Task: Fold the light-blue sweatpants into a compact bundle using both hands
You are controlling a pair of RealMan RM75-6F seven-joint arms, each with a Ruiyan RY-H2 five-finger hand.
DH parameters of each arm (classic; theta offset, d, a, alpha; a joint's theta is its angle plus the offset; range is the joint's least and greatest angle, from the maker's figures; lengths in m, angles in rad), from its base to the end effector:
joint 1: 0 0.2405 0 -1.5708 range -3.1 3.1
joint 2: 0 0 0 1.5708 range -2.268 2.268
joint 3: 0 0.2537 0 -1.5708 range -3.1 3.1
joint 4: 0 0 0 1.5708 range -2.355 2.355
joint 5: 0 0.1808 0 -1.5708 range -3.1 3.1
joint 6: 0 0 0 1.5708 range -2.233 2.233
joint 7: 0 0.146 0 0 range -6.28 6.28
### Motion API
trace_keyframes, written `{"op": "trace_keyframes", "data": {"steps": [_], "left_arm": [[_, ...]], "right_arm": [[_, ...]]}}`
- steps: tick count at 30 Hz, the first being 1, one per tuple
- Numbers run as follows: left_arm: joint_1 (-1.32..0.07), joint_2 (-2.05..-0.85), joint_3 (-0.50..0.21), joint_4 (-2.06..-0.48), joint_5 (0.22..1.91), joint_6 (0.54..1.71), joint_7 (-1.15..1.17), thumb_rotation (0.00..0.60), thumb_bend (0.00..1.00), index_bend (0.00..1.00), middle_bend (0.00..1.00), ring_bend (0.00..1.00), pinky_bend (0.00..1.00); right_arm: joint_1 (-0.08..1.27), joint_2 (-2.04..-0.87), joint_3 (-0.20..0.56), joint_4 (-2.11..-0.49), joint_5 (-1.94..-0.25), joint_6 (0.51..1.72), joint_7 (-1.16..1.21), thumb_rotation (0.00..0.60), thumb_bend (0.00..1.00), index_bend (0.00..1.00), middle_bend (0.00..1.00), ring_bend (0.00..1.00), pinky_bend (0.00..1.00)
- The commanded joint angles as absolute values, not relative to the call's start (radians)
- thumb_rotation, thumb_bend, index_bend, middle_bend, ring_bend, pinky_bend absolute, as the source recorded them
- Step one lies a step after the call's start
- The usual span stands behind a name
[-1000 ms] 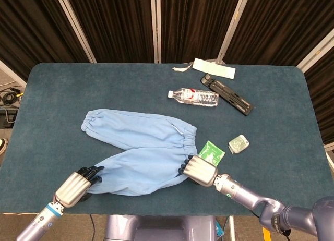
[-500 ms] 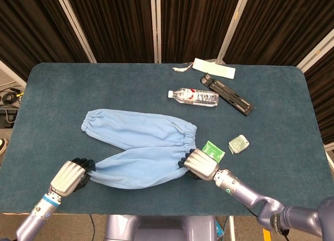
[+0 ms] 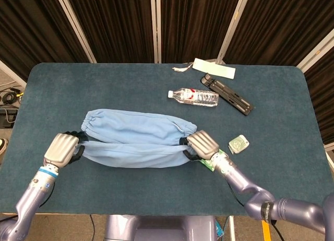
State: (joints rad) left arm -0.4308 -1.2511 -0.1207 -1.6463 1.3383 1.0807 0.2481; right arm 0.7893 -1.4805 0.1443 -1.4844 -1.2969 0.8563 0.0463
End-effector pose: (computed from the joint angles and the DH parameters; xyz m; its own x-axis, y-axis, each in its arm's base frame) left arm -0.2304 0.2761 0.1013 0.4854 0.2095 0.8488 0.8648 -0.2574 -0.4311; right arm -0.1293 -0.3352 0.0145 0.3001 -0.4079 0.8623 -0.8834 -0.4600 0.0898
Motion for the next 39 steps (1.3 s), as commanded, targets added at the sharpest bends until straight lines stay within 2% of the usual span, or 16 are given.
{"op": "trace_keyframes", "data": {"steps": [1,12,23,33,34,37,38,39], "left_arm": [[-0.5,-1.237,-0.193,-1.667,1.19,1.004,0.335,0.6,0.66,0.71,0.39,0.4,0.46],[-0.61,-1.296,-0.254,-1.532,1.015,0.922,0.34,0.6,0.66,0.71,0.39,0.4,0.44],[-0.701,-1.334,-0.247,-1.42,0.863,0.843,0.417,0.6,0.66,0.69,0.33,0.35,0.4],[-0.774,-1.385,-0.226,-1.315,0.728,0.801,0.478,0.6,0.66,0.67,0.23,0.24,0.33],[-0.778,-1.388,-0.223,-1.31,0.719,0.801,0.484,0.6,0.66,0.66,0.22,0.23,0.32],[-0.791,-1.397,-0.214,-1.3,0.687,0.794,0.495,0.6,0.66,0.61,0.15,0.17,0.29],[-0.793,-1.399,-0.213,-1.296,0.68,0.793,0.495,0.6,0.65,0.58,0.12,0.14,0.28],[-0.796,-1.402,-0.211,-1.292,0.675,0.792,0.493,0.6,0.65,0.5,0.08,0.11,0.26]], "right_arm": [[0.833,-1.504,0.211,-1.47,-1.174,0.797,-0.024,0.6,0.47,0.7,0.63,0.57,0.53],[0.928,-1.626,0.278,-1.286,-1.009,0.762,-0.131,0.6,0.47,0.71,0.62,0.57,0.53],[1.0,-1.747,0.305,-1.08,-0.956,0.725,-0.163,0.6,0.47,0.71,0.62,0.57,0.5],[1.031,-1.838,0.313,-0.903,-0.959,0.708,-0.152,0.6,0.45,0.71,0.54,0.55,0.41],[1.032,-1.843,0.312,-0.894,-0.964,0.709,-0.149,0.6,0.42,0.69,0.51,0.53,0.38],[1.032,-1.857,0.306,-0.867,-0.97,0.706,-0.155,0.6,0.27,0.48,0.32,0.38,0.26],[1.031,-1.859,0.306,-0.865,-0.973,0.707,-0.156,0.6,0.22,0.4,0.25,0.31,0.2],[1.028,-1.857,0.303,-0.867,-0.979,0.705,-0.152,0.6,0.19,0.33,0.18,0.23,0.14]]}}
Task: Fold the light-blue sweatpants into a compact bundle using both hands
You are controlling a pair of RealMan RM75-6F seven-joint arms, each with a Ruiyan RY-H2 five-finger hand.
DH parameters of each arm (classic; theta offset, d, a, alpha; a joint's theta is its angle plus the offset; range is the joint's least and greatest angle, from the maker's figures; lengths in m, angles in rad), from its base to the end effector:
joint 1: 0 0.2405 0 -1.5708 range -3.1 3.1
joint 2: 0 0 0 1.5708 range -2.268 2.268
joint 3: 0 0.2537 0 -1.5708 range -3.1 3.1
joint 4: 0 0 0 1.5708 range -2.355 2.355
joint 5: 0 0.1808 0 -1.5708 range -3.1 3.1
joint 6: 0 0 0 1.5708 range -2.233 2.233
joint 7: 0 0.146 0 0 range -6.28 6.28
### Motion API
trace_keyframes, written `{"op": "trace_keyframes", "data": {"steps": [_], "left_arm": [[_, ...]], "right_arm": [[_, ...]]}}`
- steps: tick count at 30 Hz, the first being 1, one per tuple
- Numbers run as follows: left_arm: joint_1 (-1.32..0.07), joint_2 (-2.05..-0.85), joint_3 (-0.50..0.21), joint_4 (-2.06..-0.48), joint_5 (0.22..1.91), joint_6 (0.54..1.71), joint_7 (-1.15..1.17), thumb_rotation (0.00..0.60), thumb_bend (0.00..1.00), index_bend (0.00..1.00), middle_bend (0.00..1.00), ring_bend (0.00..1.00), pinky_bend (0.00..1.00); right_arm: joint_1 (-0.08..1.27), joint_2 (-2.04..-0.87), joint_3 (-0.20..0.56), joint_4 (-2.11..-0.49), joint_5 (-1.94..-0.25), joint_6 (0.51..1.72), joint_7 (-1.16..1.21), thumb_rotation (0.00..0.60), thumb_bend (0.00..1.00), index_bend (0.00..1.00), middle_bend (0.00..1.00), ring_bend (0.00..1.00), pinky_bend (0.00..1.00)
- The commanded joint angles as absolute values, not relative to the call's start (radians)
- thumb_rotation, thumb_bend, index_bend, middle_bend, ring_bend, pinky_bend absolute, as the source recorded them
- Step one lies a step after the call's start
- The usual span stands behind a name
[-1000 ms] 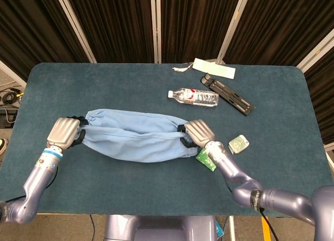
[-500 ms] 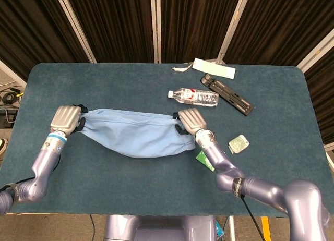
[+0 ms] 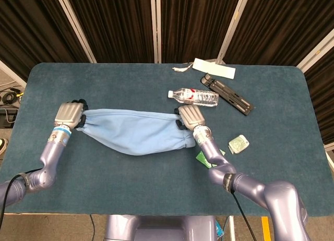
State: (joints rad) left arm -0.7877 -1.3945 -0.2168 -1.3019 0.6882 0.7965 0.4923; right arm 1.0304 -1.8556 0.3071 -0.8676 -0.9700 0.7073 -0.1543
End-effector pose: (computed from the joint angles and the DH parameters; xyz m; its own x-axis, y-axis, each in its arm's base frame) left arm -0.2268 0.3962 0.0842 0.5216 0.3237 0.7894 0.8389 -0.0257 -0.5437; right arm -0.1035 -0.4279 -0.0445 0.3685 -0.2937 0.8820 -0.9140 -0.2875 0.2861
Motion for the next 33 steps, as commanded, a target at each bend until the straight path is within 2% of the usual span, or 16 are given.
{"op": "trace_keyframes", "data": {"steps": [1,2,4,5,7,9,13,15,18,22,25,27,33], "left_arm": [[-0.798,-1.404,-0.21,-1.288,0.671,0.789,0.49,0.6,0.65,0.39,0.04,0.07,0.24],[-0.799,-1.406,-0.21,-1.285,0.667,0.787,0.483,0.6,0.64,0.24,0.01,0.04,0.22],[-0.797,-1.411,-0.213,-1.278,0.669,0.794,0.467,0.6,0.63,0.06,0.0,0.0,0.18],[-0.796,-1.414,-0.214,-1.275,0.674,0.8,0.459,0.6,0.63,0.01,0.0,0.0,0.16],[-0.791,-1.411,-0.213,-1.276,0.687,0.805,0.439,0.6,0.6,0.0,0.0,0.0,0.12],[-0.781,-1.393,-0.214,-1.301,0.701,0.812,0.417,0.6,0.5,0.0,0.0,0.0,0.09],[-0.764,-1.35,-0.203,-1.362,0.712,0.844,0.421,0.6,0.24,0.0,0.0,0.0,0.01],[-0.743,-1.318,-0.21,-1.417,0.73,0.893,0.404,0.6,0.19,0.0,0.0,0.0,0.0],[-0.685,-1.261,-0.21,-1.51,0.809,0.98,0.34,0.6,0.17,0.0,0.0,0.0,0.0],[-0.619,-1.2,-0.191,-1.6,0.891,1.057,0.283,0.6,0.17,0.0,0.0,0.0,0.0],[-0.564,-1.13,-0.159,-1.685,0.944,1.094,0.259,0.6,0.04,0.0,0.0,0.0,0.0],[-0.528,-1.095,-0.143,-1.729,0.985,1.14,0.25,0.6,0.0,0.0,0.0,0.0,0.0],[-0.432,-1.058,-0.106,-1.809,1.088,1.268,0.207,0.6,0.0,0.0,0.0,0.0,0.0]], "right_arm": [[1.025,-1.852,0.301,-0.873,-0.985,0.705,-0.149,0.6,0.16,0.28,0.14,0.19,0.11],[1.021,-1.844,0.3,-0.885,-0.996,0.711,-0.141,0.6,0.13,0.22,0.08,0.12,0.05],[1.011,-1.831,0.3,-0.906,-1.022,0.739,-0.127,0.6,0.07,0.16,0.02,0.04,0.01],[1.006,-1.822,0.299,-0.918,-1.04,0.755,-0.12,0.6,0.04,0.13,0.0,0.02,0.0],[0.993,-1.796,0.288,-0.944,-1.093,0.796,-0.099,0.6,0.01,0.11,0.0,0.0,0.0],[0.978,-1.76,0.268,-0.972,-1.159,0.835,-0.07,0.6,0.0,0.11,0.0,0.0,0.0],[0.951,-1.697,0.238,-1.028,-1.239,0.876,-0.023,0.6,0.0,0.11,0.0,0.0,0.0],[0.923,-1.646,0.216,-1.085,-1.297,0.927,0.011,0.6,0.0,0.11,0.0,0.0,0.0],[0.87,-1.562,0.163,-1.176,-1.394,1.006,0.068,0.6,0.0,0.12,0.0,0.0,0.0],[0.826,-1.483,0.095,-1.215,-1.509,1.083,0.1,0.6,0.0,0.14,0.01,0.0,0.0],[0.801,-1.439,0.025,-1.198,-1.62,1.143,0.131,0.6,0.0,0.16,0.05,0.0,0.0],[0.79,-1.43,-0.018,-1.166,-1.684,1.174,0.166,0.6,0.0,0.17,0.07,0.0,0.0],[0.774,-1.473,-0.082,-1.035,-1.818,1.286,0.226,0.6,0.0,0.2,0.08,0.0,0.0]]}}
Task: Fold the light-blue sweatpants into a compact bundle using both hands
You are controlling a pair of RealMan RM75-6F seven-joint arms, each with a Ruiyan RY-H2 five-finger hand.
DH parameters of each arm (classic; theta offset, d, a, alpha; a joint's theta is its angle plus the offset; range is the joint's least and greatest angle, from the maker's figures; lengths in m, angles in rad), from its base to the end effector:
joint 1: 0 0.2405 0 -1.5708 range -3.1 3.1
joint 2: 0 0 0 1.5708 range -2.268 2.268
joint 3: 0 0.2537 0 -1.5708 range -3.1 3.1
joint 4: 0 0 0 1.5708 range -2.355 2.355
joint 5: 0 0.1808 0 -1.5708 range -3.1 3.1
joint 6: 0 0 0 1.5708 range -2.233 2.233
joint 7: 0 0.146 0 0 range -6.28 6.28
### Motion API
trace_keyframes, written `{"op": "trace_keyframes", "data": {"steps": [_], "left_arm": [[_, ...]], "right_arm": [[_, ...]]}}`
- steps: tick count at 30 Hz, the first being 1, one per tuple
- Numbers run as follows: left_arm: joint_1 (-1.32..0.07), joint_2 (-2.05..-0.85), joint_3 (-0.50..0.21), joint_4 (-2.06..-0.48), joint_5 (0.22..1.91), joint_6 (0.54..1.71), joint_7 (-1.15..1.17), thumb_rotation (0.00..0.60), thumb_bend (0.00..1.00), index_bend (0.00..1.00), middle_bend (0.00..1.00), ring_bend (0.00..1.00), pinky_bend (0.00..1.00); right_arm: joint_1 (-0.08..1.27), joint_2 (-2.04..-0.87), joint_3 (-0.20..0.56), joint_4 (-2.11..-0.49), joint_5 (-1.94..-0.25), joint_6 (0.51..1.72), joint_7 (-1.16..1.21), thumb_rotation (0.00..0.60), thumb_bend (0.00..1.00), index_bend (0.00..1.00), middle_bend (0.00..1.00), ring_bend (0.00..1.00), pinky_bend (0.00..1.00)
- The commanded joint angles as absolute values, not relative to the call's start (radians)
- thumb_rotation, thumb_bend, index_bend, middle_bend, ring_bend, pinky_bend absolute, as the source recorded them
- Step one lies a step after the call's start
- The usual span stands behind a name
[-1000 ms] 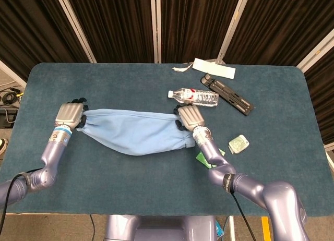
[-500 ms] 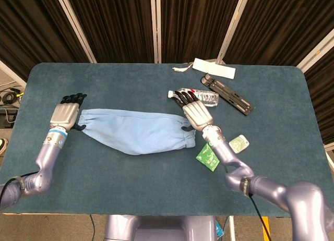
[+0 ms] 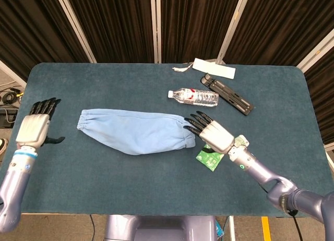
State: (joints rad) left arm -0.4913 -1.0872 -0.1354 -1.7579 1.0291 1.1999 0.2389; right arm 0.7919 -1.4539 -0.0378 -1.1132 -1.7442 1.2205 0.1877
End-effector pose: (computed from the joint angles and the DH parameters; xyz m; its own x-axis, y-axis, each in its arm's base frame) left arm -0.2401 0.2966 0.1713 0.4124 0.1187 0.9032 0.9096 0.0019 -0.4156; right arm -0.1614 -0.3439 0.0585 0.5598 0.0014 0.8286 -0.5613 -0.7349 0.3805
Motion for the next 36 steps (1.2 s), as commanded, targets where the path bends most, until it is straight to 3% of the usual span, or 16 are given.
{"op": "trace_keyframes", "data": {"steps": [1,6,15,26,36], "left_arm": [[-0.423,-1.056,-0.102,-1.816,1.097,1.28,0.203,0.6,0.0,0.0,0.0,0.0,0.0],[-0.369,-1.054,-0.082,-1.845,1.137,1.345,0.19,0.6,0.0,0.0,0.0,0.0,0.0],[-0.29,-1.078,-0.044,-1.839,1.237,1.42,0.137,0.6,0.0,0.0,0.0,0.0,0.0],[-0.275,-1.092,-0.062,-1.801,1.23,1.386,0.121,0.6,0.0,0.0,0.0,0.0,0.0],[-0.27,-1.093,-0.078,-1.793,1.233,1.368,0.115,0.6,0.0,0.0,0.0,0.0,0.0]], "right_arm": [[0.774,-1.482,-0.086,-1.018,-1.831,1.298,0.228,0.6,0.0,0.2,0.08,0.0,0.0],[0.794,-1.528,-0.108,-0.934,-1.895,1.331,0.235,0.6,0.0,0.17,0.08,0.0,0.0],[0.877,-1.648,-0.112,-0.845,-1.949,1.262,0.184,0.6,0.0,0.16,0.08,0.0,0.0],[0.933,-1.775,-0.1,-0.658,-1.878,1.059,0.123,0.6,0.0,0.18,0.08,0.0,0.0],[0.93,-1.804,-0.114,-0.556,-1.856,1.063,0.135,0.6,0.02,0.21,0.1,0.0,0.0]]}}
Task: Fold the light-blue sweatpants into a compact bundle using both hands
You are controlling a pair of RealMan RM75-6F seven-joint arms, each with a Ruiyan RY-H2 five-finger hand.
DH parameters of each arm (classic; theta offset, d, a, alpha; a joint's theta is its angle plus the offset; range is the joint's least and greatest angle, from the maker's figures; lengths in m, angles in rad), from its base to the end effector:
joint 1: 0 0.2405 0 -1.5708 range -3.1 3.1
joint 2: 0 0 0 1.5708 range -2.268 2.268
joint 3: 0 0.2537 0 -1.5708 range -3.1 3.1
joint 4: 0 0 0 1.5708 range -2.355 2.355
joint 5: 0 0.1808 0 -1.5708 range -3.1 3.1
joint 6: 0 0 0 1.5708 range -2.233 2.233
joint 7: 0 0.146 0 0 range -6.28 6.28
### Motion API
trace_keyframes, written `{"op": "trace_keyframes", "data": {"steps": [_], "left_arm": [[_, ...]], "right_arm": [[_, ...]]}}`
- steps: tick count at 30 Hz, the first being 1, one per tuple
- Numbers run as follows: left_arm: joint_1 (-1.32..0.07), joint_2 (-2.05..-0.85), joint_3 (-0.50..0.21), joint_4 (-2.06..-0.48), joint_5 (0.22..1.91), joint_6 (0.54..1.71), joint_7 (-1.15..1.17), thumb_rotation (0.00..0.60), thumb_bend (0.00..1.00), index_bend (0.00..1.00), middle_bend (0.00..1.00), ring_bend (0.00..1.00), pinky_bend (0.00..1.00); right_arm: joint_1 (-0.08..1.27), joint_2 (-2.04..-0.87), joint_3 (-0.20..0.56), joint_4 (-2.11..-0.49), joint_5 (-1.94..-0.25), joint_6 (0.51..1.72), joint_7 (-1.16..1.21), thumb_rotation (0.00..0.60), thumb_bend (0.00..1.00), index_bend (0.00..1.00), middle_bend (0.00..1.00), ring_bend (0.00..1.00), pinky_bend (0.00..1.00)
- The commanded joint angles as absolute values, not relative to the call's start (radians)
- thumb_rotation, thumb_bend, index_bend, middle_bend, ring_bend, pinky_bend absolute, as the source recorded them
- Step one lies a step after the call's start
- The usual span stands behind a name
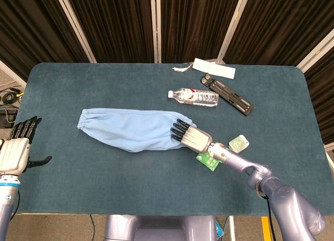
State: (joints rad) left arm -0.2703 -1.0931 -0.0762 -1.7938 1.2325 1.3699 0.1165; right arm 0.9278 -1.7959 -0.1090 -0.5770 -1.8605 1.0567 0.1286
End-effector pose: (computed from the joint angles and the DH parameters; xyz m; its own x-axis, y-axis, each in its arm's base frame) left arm -0.2672 0.2307 0.1756 0.3241 0.0678 0.9436 0.9435 0.0493 -0.3277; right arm -0.1540 -0.3770 -0.0349 0.8155 0.1699 0.5532 -0.2174 -0.7959 0.5650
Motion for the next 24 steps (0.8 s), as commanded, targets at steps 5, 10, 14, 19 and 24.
{"op": "trace_keyframes", "data": {"steps": [5,10,14,19,24], "left_arm": [[-0.267,-1.094,-0.084,-1.79,1.231,1.36,0.115,0.6,0.0,0.0,0.0,0.0,0.0],[-0.264,-1.096,-0.089,-1.787,1.232,1.352,0.111,0.6,0.0,0.0,0.0,0.0,0.0],[-0.263,-1.097,-0.091,-1.783,1.233,1.348,0.109,0.6,0.0,0.0,0.0,0.0,0.0],[-0.26,-1.098,-0.097,-1.778,1.23,1.342,0.104,0.6,0.0,0.0,0.0,0.0,0.0],[-0.26,-1.099,-0.1,-1.774,1.227,1.333,0.105,0.6,0.0,0.0,0.0,0.0,0.0]], "right_arm": [[0.942,-1.813,-0.132,-0.527,-1.863,1.058,0.142,0.6,0.03,0.21,0.11,0.0,0.0],[0.941,-1.837,-0.15,-0.499,-1.87,1.078,0.175,0.6,0.1,0.25,0.15,0.02,0.0],[0.942,-1.857,-0.161,-0.463,-1.872,1.079,0.194,0.6,0.25,0.28,0.2,0.08,0.07],[0.947,-1.878,-0.174,-0.412,-1.882,1.122,0.233,0.6,0.49,0.41,0.35,0.25,0.27],[0.948,-1.887,-0.197,-0.365,-1.899,1.161,0.264,0.6,0.65,0.48,0.46,0.37,0.38]]}}
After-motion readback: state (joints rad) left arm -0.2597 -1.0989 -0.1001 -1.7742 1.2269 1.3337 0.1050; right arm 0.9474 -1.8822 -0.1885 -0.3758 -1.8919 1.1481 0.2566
